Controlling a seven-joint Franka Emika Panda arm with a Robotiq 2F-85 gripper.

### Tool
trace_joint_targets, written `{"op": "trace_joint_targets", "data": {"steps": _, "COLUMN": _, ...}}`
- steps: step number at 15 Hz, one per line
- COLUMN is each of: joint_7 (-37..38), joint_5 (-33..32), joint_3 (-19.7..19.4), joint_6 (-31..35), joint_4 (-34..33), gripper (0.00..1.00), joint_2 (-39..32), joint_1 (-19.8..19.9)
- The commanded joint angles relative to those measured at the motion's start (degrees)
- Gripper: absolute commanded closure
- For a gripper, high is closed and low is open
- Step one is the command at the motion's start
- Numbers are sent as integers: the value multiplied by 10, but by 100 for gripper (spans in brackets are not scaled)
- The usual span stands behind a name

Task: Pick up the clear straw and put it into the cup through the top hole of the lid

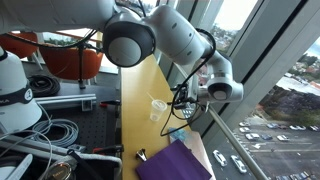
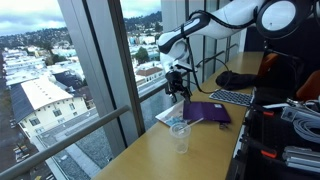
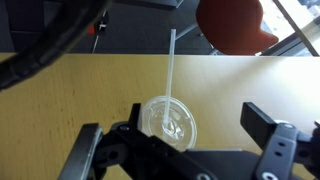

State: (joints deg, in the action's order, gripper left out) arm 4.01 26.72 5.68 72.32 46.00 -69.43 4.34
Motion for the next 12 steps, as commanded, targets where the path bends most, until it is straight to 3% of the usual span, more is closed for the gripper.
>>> {"op": "trace_joint_targets", "data": {"steps": 1, "joint_7": -73, "joint_5": -66, "joint_3": -28, "joint_6": 44, "joint_4": 135, "gripper": 0, "joint_2": 118, "joint_1": -33}}
{"op": "trace_joint_targets", "data": {"steps": 6, "joint_7": -163, "joint_5": -169, "joint_3": -44, "joint_6": 106, "joint_4": 266, "gripper": 0, "joint_2": 223, "joint_1": -72}}
{"op": "trace_joint_targets", "data": {"steps": 12, "joint_7": -233, "joint_5": -307, "joint_3": -17, "joint_6": 198, "joint_4": 431, "gripper": 0, "joint_2": 338, "joint_1": -95}}
